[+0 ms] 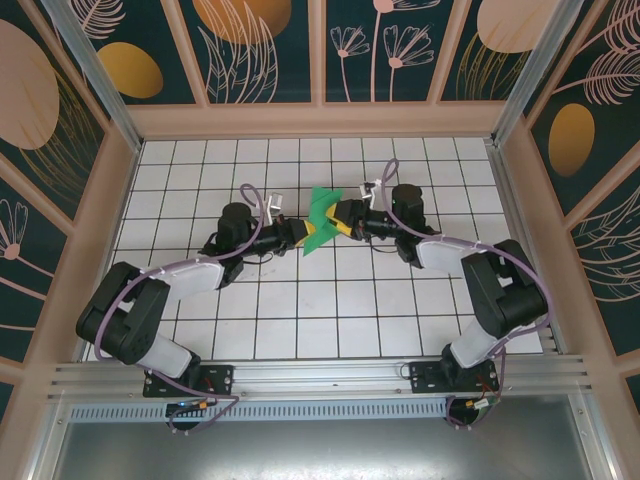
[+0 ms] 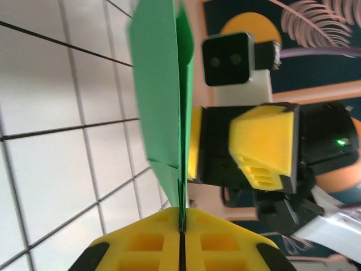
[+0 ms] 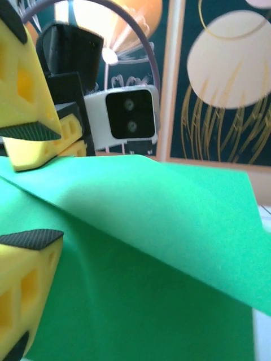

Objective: Fold a paper plane with a square sheet of paper (pick it up from the middle)
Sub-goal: Turn over the paper at the center of the table.

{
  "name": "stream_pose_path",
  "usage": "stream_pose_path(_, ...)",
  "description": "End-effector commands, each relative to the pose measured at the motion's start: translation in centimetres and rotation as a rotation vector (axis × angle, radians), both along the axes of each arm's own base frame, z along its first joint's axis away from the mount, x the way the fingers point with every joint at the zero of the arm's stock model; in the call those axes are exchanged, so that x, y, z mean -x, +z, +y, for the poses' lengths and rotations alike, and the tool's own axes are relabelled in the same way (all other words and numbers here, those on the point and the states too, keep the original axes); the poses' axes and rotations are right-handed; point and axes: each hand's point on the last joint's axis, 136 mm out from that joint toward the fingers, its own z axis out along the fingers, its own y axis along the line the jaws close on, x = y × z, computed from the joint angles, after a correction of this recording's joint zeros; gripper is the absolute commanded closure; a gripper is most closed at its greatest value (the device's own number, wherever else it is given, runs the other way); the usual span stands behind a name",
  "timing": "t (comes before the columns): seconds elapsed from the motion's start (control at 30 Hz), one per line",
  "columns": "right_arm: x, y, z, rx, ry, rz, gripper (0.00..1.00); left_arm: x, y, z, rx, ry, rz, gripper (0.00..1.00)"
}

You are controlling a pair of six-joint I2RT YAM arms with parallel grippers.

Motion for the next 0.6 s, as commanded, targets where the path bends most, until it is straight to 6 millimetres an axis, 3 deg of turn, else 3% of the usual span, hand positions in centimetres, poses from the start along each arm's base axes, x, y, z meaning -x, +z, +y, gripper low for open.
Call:
stream_pose_path(0.0,-0.9,-0.8,-2.5,0.132,-0.101,-0.017,0.45,-0.8,-2.6,1.8,-0.274,0.052,-0.028,0.91)
stream_pose_path(0.13,-1.3,-3.2,-5.5,0.303,-0.216,0.011,0.4,-2.0,-5.3,6.6,-0.66,0.168,-0.03,0.92)
stream_pose_path(0.3,-1.1,-4.9,-8.8,0.491,-0.333,0.01,0.37,-2.8,-5.8,12.4,-1.023,0.301,-0.038,0.91)
stream_pose_path(0.43,-0.8,-5.4,-10.2,0.554,-0.38,-0.006,0.32,-3.3,-4.5,14.7,-1.306,0.372,-0.075,0.91)
stream_pose_path(0.57,-0.6,-5.2,-11.0,0.572,-0.419,-0.024,0.25,-3.3,-4.3,15.1,-1.565,0.376,-0.103,0.9)
